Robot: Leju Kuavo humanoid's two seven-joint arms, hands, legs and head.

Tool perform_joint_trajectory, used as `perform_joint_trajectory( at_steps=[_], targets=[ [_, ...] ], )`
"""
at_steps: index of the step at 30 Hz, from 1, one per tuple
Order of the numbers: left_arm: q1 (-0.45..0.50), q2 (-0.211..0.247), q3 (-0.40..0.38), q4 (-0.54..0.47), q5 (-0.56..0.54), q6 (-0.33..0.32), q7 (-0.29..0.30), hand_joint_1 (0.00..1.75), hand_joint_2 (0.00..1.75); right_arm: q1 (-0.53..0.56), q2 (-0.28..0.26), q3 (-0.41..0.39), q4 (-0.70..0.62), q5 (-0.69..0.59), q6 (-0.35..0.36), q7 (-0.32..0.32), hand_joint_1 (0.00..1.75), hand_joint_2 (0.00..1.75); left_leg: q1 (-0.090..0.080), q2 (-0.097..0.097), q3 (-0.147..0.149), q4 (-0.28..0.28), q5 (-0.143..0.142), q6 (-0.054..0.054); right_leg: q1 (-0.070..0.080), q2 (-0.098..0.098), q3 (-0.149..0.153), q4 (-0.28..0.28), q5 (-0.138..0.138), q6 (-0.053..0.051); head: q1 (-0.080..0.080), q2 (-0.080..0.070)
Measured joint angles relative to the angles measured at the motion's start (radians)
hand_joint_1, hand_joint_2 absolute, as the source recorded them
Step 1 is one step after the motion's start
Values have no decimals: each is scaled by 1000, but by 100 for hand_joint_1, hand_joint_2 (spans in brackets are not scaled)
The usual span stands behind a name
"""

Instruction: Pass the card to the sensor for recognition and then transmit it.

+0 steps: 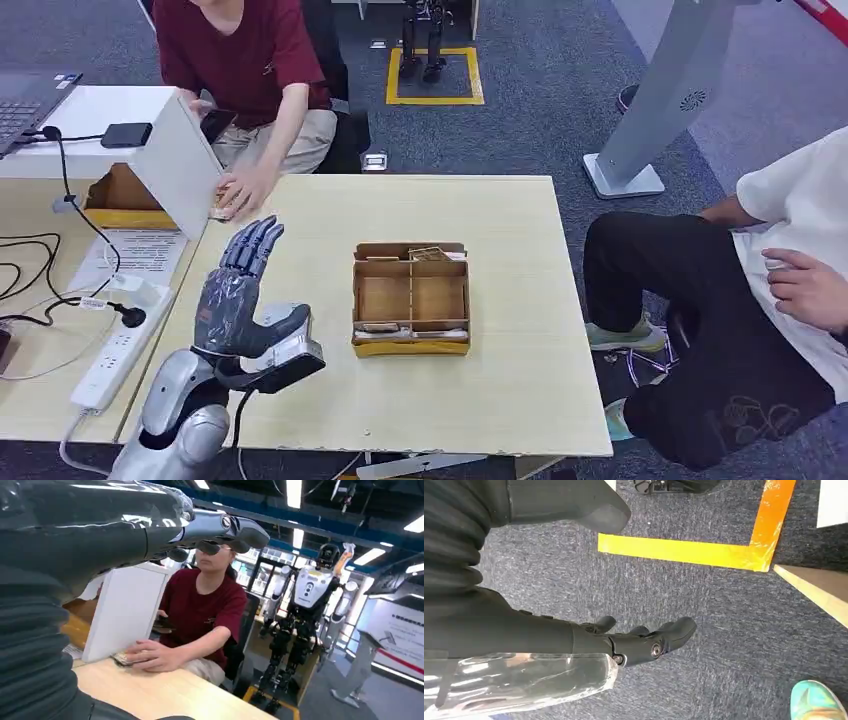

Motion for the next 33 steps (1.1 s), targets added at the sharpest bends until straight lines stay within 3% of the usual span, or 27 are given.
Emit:
perform_joint_trajectory(
  at_steps=[11,18,23,33],
  targets=[
    [-9,24,-95,67,-60,7,39,0,175,0,1,-13,-4,10,6,7,0,175,0,0,0,0,0,0,0,0,0,0,0,0,0,0],
    [-10,28,-120,78,-53,4,42,0,175,-1,2,-14,-6,16,9,3,0,175,0,0,0,0,0,0,0,0,0,0,0,0,0,0],
    [-9,28,-136,81,7,-32,20,0,175,-1,2,-16,-6,19,6,3,0,175,0,0,0,0,0,0,0,0,0,0,0,0,0,0],
    [-8,11,-195,94,-21,-31,29,0,175,-6,3,-21,-7,31,7,2,0,175,0,0,0,0,0,0,0,0,0,0,0,0,0,0]
  ],
)
